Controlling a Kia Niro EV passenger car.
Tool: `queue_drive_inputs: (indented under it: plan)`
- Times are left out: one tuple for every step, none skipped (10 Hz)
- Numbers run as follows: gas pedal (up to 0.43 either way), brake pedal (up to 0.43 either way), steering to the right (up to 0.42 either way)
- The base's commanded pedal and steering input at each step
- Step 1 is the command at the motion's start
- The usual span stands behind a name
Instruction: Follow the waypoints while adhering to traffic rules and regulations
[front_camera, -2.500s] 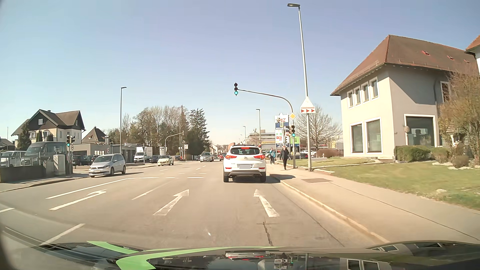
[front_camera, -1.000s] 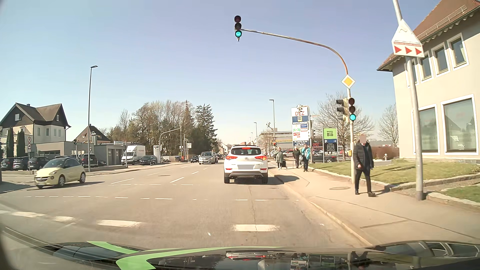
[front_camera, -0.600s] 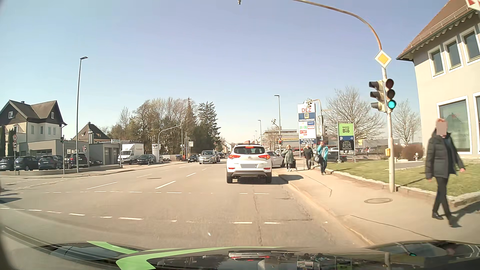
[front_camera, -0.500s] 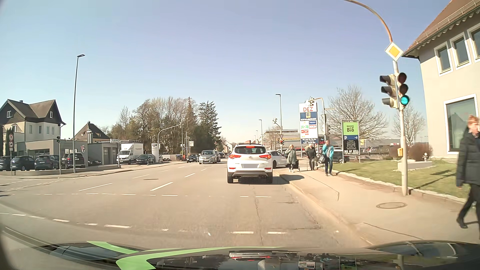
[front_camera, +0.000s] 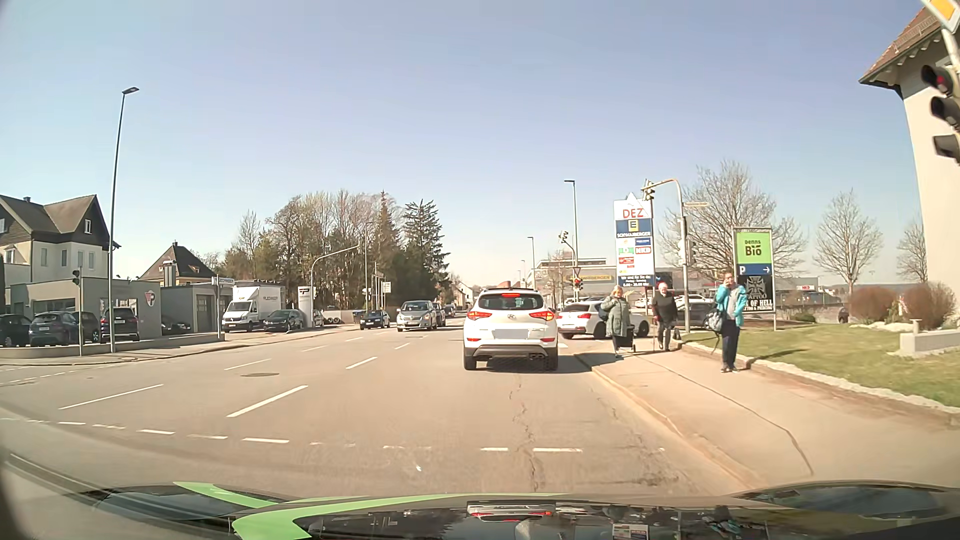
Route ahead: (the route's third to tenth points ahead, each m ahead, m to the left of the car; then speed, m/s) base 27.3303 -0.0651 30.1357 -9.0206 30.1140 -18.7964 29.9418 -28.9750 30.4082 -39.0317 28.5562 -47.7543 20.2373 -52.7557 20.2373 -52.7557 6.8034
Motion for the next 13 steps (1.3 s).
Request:
queue_drive_inputs:
  plan:
    - [0.0,0.012,-0.021]
    - [0.0,0.018,-0.021]
    - [0.0,0.024,-0.021]
    - [0.0,0.03,-0.021]
    - [0.0,0.037,-0.02]
    - [0.0,0.037,-0.02]
    - [0.0,0.043,-0.017]
    - [0.0,0.055,-0.013]
    - [0.0,0.055,-0.01]
    - [0.0,0.055,-0.008]
    - [0.0,0.061,-0.005]
    - [0.0,0.085,-0.005]
    - [0.0,0.116,-0.004]
